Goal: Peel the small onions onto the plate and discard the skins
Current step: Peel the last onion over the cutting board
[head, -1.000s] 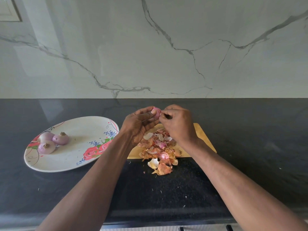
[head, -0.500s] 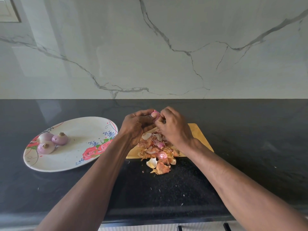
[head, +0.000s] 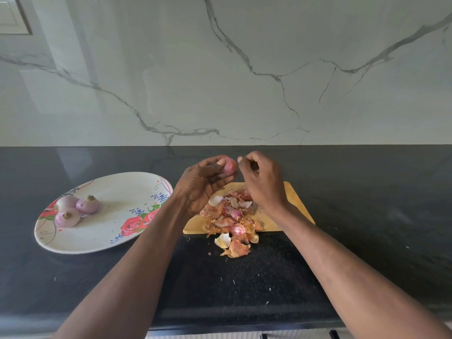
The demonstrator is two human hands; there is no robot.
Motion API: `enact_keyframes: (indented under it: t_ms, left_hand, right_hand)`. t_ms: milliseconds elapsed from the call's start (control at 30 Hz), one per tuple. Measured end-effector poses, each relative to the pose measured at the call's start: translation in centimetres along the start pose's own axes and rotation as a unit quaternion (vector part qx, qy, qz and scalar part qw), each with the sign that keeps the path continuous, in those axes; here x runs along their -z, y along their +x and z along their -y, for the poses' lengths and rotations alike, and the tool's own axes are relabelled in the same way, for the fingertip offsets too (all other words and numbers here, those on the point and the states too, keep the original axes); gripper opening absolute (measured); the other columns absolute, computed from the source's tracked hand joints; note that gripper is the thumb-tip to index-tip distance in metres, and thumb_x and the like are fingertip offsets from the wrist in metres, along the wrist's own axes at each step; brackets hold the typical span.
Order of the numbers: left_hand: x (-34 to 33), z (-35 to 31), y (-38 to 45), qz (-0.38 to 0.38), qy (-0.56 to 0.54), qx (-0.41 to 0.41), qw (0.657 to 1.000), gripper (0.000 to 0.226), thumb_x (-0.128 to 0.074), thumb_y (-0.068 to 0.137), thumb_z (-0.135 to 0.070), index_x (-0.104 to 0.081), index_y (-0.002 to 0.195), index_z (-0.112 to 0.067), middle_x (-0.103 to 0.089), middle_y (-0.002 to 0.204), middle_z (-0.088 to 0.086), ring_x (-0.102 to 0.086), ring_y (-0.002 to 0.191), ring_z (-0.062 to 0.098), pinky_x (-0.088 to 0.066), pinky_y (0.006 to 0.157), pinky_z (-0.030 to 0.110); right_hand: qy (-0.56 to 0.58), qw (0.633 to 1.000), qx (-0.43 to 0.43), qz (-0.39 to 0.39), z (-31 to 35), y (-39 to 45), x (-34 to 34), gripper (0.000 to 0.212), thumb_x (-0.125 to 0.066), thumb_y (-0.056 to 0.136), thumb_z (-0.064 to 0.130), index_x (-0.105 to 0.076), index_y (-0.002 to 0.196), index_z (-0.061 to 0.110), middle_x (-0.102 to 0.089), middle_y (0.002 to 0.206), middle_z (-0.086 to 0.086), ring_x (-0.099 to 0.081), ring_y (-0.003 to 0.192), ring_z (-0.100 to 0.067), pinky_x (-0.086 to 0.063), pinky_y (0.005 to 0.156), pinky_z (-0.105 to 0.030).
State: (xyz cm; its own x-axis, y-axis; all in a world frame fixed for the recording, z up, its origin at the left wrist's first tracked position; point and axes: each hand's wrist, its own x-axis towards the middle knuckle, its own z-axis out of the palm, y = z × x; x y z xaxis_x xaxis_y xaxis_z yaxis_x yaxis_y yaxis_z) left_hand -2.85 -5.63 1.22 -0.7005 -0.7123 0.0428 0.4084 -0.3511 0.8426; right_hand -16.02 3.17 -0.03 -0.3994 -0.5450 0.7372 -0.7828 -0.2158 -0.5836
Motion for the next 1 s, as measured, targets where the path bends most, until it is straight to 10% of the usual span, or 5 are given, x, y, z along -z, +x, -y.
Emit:
enact_keyframes:
  t_ms: [233,1000]
  left_hand:
    - [-0.17,-0.06,0.0,-0.023,0.015,0.008,1.0,0.012,-0.06,0.095,-0.008,-0.071,0.096,-0.001,-0.07,0.082,0.013,-0.065,0.068,0.019,-0.06,0.061,0.025]
    - [0.72,0.02,0.65,-0.034,0.006,0.026,0.999,0.013,-0.067,0.092,-0.009,-0.071,0.098,0.002,-0.071,0.084,0.014,-0.069,0.073,0.02,-0.062,0.066,0.026]
  right_hand:
    - [0.031,0.997,0.034,0.066,-0.33,0.28,-0.24,0.019,-0.08,0.082,0.014,-0.071,0.094,0.025,-0.066,0.099,0.003,-0.063,0.088,-0.008,-0.054,0.074,-0.017]
    - [0.051,0.995,0.029,0.084,-0.2,-0.29,-0.46,0.006,-0.073,0.088,0.008,-0.07,0.085,0.011,-0.063,0.093,0.002,-0.06,0.087,-0.005,-0.049,0.075,-0.016]
